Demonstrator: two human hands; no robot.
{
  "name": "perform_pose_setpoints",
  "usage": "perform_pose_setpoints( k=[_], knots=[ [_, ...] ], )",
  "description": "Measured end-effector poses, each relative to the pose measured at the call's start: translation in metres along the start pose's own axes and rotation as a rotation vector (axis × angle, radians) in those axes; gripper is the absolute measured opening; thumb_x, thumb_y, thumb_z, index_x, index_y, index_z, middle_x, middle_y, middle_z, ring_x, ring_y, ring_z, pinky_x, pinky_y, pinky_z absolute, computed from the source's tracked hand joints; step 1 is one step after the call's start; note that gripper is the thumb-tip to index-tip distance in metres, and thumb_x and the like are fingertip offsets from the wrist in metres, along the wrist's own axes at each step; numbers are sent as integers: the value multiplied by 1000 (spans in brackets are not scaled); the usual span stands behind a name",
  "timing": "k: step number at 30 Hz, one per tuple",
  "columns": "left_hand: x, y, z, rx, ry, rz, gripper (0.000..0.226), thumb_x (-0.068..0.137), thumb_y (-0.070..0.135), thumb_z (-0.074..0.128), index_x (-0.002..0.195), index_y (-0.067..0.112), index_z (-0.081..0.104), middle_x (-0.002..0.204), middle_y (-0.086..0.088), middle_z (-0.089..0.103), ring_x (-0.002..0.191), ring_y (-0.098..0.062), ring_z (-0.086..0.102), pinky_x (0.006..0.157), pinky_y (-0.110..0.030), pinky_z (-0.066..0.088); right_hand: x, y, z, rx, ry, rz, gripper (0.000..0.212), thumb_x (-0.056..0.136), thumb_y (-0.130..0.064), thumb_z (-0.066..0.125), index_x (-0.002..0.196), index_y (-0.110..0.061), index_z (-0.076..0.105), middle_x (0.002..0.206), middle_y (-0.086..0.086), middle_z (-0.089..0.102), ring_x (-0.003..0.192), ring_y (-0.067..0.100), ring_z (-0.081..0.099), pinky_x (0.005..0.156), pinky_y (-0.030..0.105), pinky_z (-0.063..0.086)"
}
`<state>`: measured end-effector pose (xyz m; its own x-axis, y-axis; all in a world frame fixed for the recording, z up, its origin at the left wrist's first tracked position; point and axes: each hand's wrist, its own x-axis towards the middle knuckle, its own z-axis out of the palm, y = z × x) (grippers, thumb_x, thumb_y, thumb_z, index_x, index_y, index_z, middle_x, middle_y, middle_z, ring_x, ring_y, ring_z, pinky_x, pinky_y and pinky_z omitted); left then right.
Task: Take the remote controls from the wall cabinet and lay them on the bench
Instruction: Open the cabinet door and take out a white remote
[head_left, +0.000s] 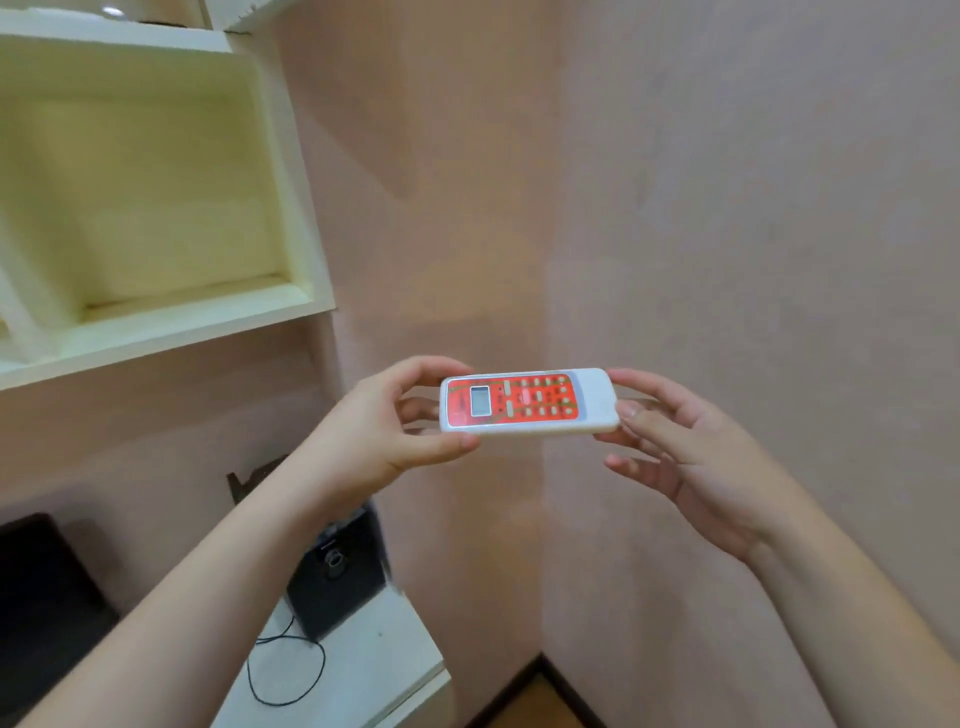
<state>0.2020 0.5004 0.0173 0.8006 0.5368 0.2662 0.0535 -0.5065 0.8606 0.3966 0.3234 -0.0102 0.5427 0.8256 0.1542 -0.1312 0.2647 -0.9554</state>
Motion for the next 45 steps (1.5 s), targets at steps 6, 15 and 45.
perform_pose_setpoints(
  k=[6,15,45],
  knots=[
    [15,14,63,-34,-111,-24,49,76,7,80,116,26,59,107,3,73,99,-16,70,81,-25,57,-27,-4,-56,23,103,66,27,91,-11,55,116,-20,64,92,3,69,83,12,67,59,22,55],
    [30,27,131,-119,-344,57,47,71,16,82,112,30,61,107,1,74,100,-20,70,90,-42,55,-98,-13,-103,52,337,46,27,91,-14,54,113,-23,66,93,-2,72,80,7,66,52,17,52],
    [-163,143,329,-444,-1347,440,53,74,3,80,117,26,60,112,5,66,98,-17,69,88,-35,57,-500,-17,5,-135,1425,-198,34,89,-20,57,121,-31,62,110,5,72,99,15,66,49,17,46]
  ],
)
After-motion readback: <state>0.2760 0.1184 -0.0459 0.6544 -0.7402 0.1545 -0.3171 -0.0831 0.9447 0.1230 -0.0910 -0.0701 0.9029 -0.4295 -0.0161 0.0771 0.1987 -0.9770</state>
